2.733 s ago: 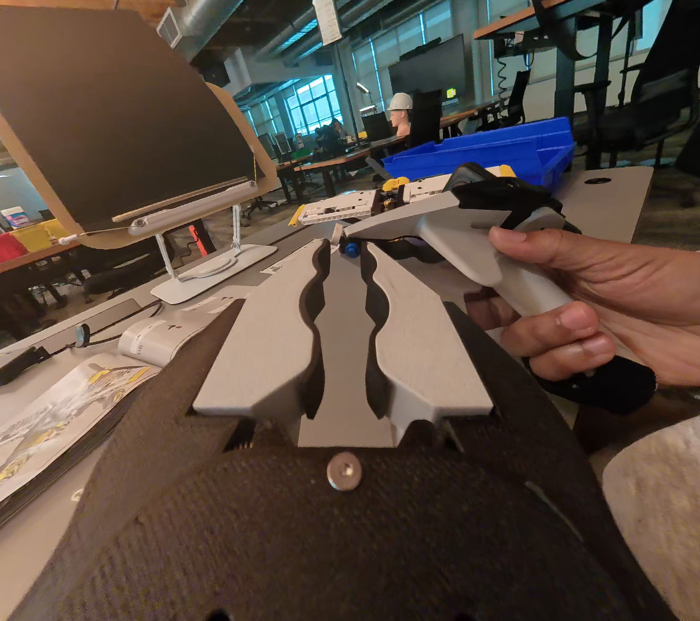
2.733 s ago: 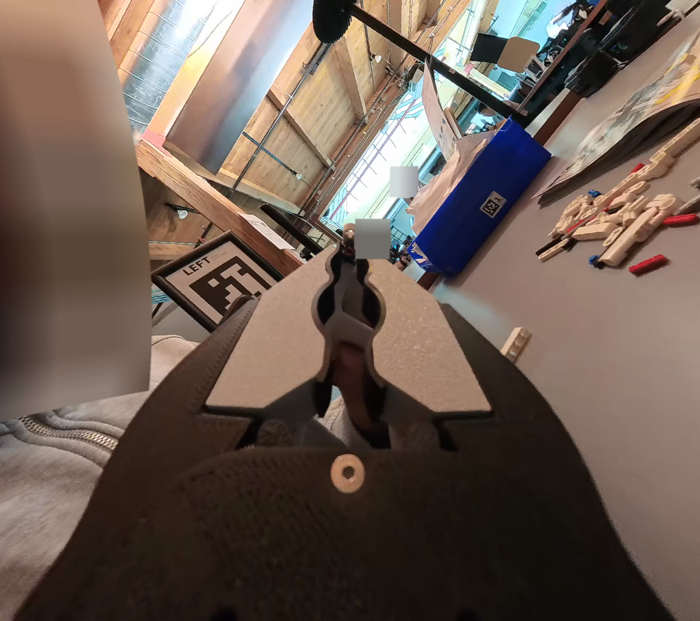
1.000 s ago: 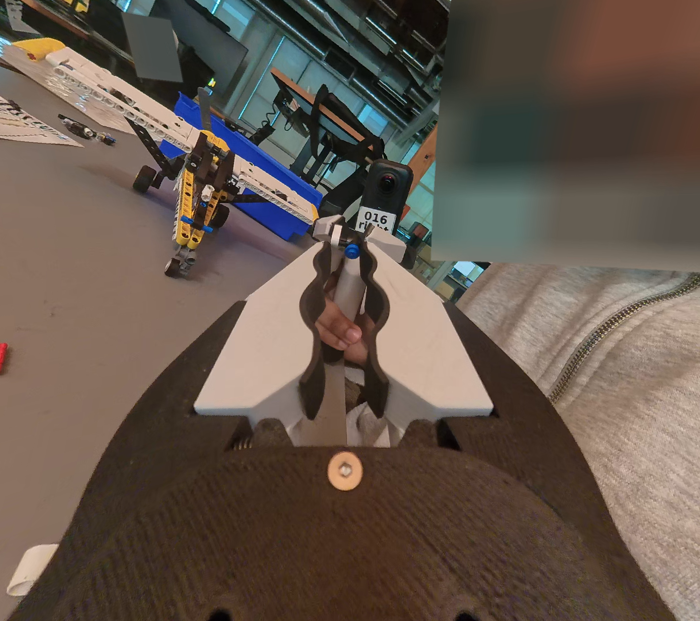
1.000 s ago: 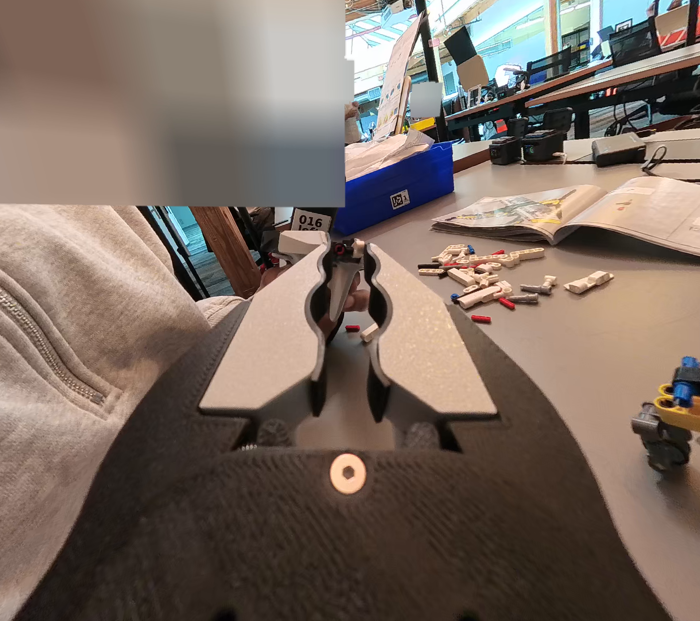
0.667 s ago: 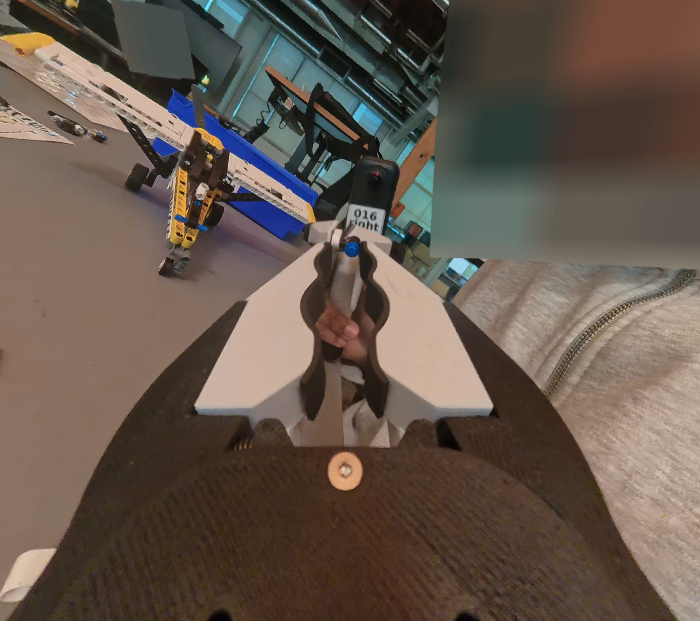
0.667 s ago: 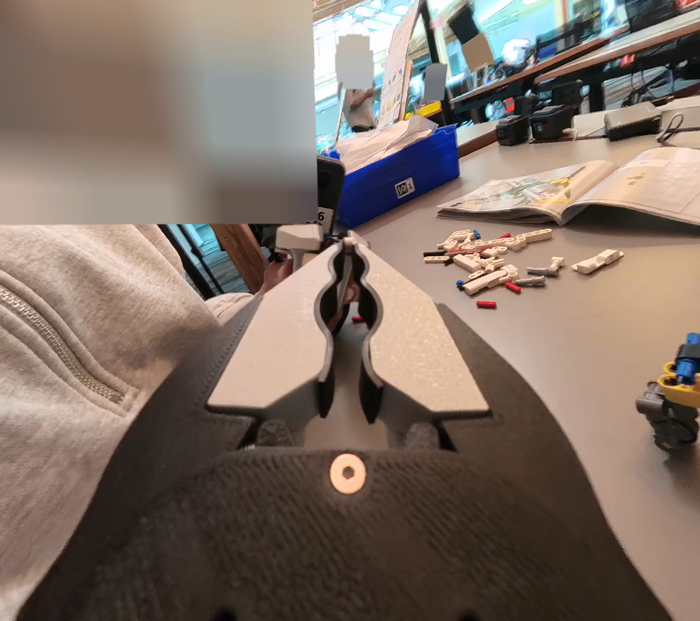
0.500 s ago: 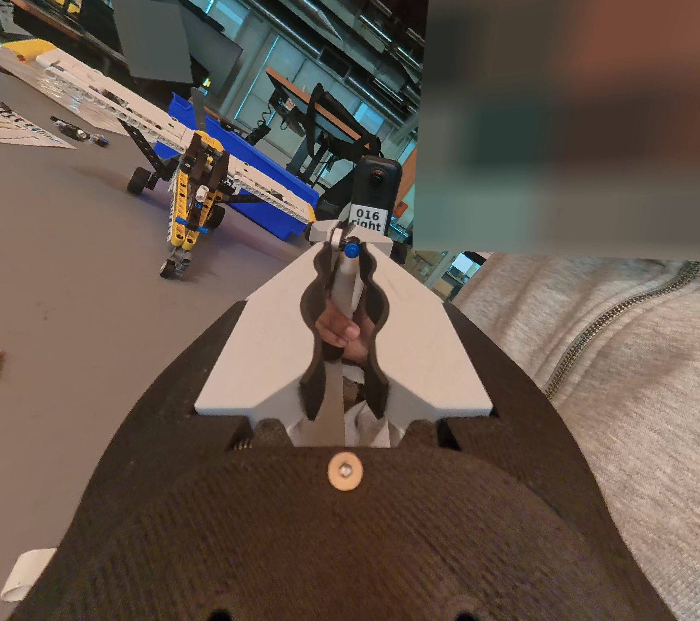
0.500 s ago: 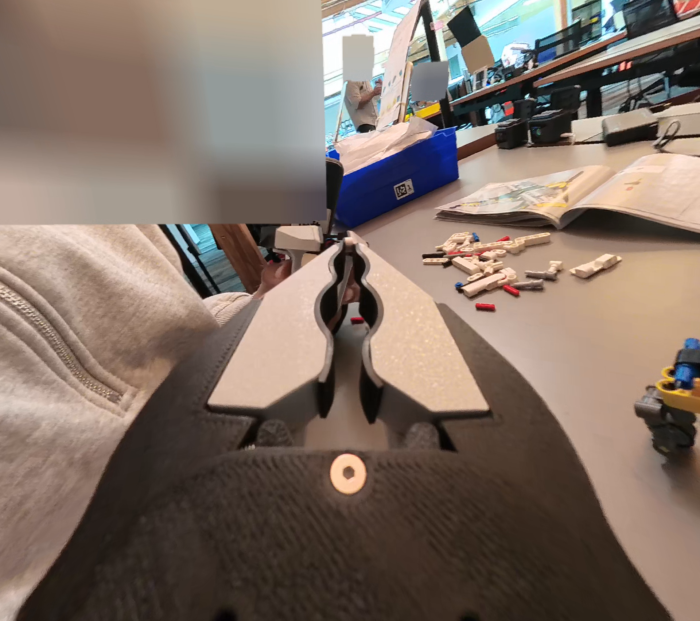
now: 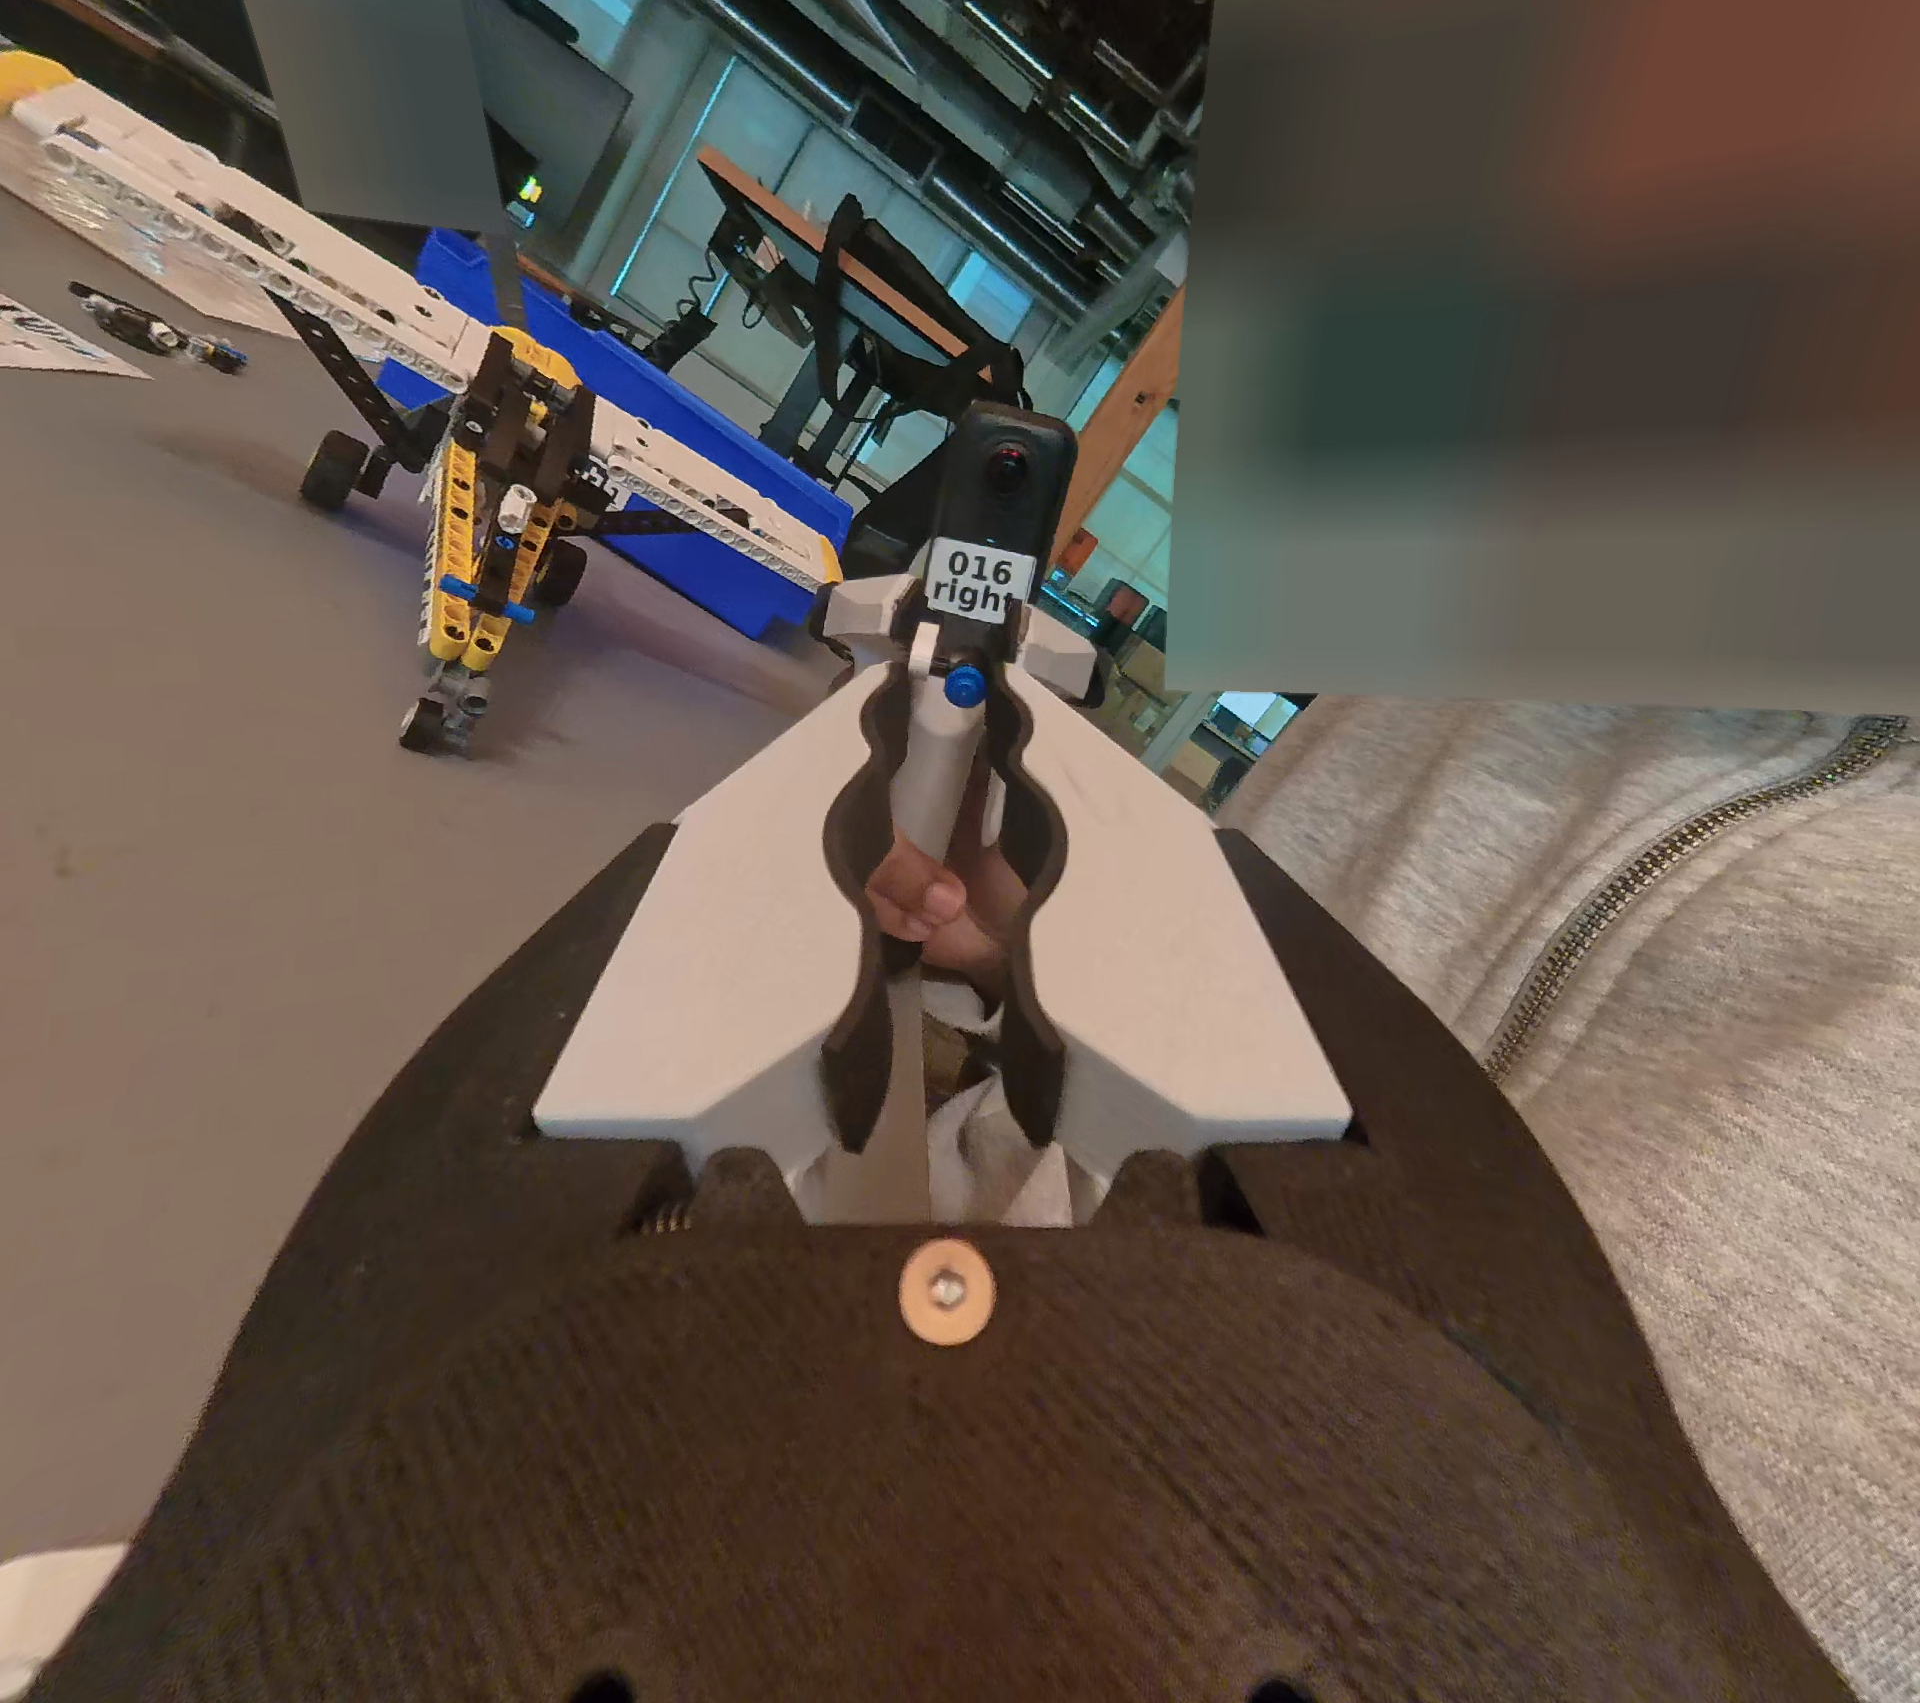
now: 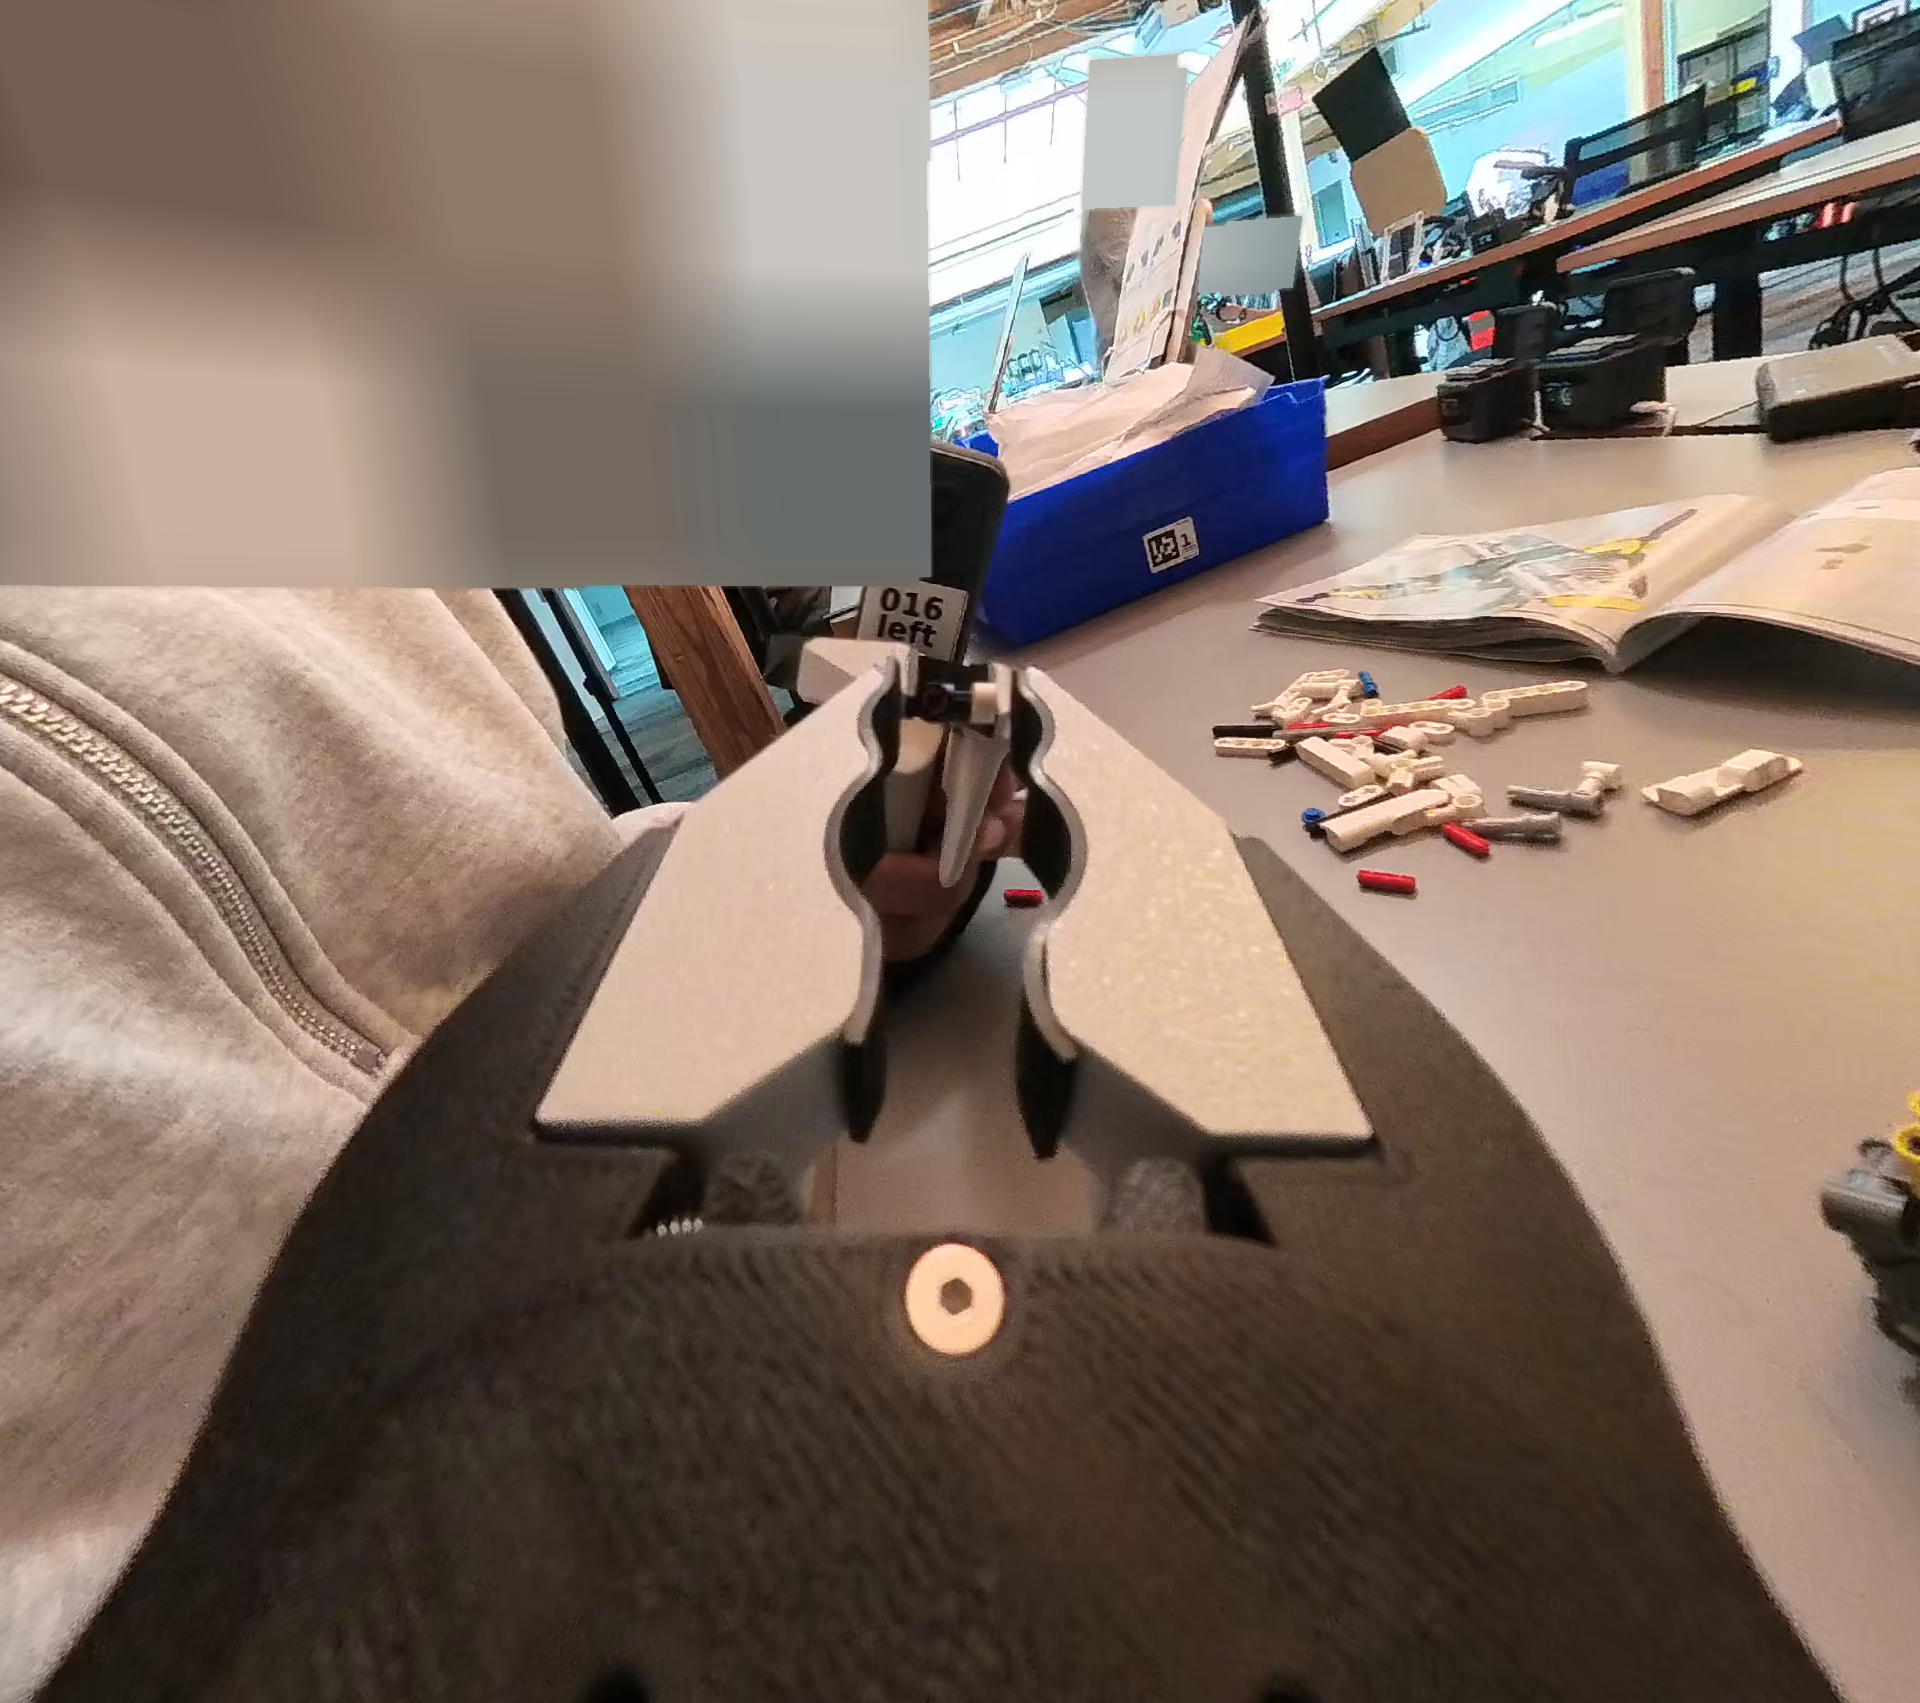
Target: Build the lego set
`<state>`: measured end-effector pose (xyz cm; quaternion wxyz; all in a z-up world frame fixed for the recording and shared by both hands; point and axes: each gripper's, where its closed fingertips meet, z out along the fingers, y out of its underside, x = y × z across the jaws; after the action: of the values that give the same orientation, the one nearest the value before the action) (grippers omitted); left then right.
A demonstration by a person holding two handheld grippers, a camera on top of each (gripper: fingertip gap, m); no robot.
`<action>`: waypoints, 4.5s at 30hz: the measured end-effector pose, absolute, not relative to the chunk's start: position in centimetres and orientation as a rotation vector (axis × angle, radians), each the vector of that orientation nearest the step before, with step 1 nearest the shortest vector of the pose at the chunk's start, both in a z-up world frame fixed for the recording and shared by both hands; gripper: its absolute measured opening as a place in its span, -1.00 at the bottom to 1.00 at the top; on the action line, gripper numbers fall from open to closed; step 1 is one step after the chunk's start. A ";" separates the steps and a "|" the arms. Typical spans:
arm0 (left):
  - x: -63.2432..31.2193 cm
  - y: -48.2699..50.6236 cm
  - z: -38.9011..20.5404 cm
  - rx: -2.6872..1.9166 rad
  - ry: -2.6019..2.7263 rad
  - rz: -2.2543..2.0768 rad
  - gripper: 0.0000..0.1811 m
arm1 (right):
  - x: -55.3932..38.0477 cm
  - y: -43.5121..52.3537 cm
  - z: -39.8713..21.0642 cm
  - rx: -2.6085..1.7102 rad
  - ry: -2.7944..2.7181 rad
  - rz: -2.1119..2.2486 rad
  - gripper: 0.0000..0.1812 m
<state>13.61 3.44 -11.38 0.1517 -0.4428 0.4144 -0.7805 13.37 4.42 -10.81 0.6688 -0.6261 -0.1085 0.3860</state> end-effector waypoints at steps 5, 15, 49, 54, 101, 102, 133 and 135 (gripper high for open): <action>13.7 3.4 -11.4 -1.273 1.183 -2.239 -0.87 | 13.5 4.4 -10.8 -1.405 -0.242 0.862 -0.87; 13.5 3.3 -11.1 -1.240 1.184 -2.203 -0.93 | 13.8 4.3 -10.6 -1.391 -0.230 0.830 -0.97; 13.0 3.9 -10.2 -1.146 1.139 -2.067 -1.00 | 8.9 4.0 -12.5 -1.559 -0.363 0.999 -0.97; 13.0 5.4 -10.1 -1.175 1.038 -2.049 -0.84 | 13.9 4.3 -10.6 -1.395 -0.161 0.956 -0.98; 13.3 2.8 -10.8 -1.153 1.226 -2.098 -0.88 | 13.5 3.9 -10.4 -1.371 -0.194 0.960 -0.98; 13.3 2.7 -10.8 -1.154 1.228 -2.095 -0.88 | 13.5 3.9 -10.5 -1.373 -0.195 0.955 -0.98; 13.1 2.6 -10.7 -1.131 1.238 -2.082 -0.88 | 12.9 3.4 -10.4 -1.373 -0.297 0.889 -0.86; 13.2 2.6 -10.7 -1.133 1.244 -2.074 -0.87 | 13.0 3.3 -10.4 -1.376 -0.296 0.890 -0.86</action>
<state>13.16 2.56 -10.73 0.2332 -0.4127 0.4530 -0.7550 12.95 3.34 -10.40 0.6730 -0.6111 -0.1314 0.3954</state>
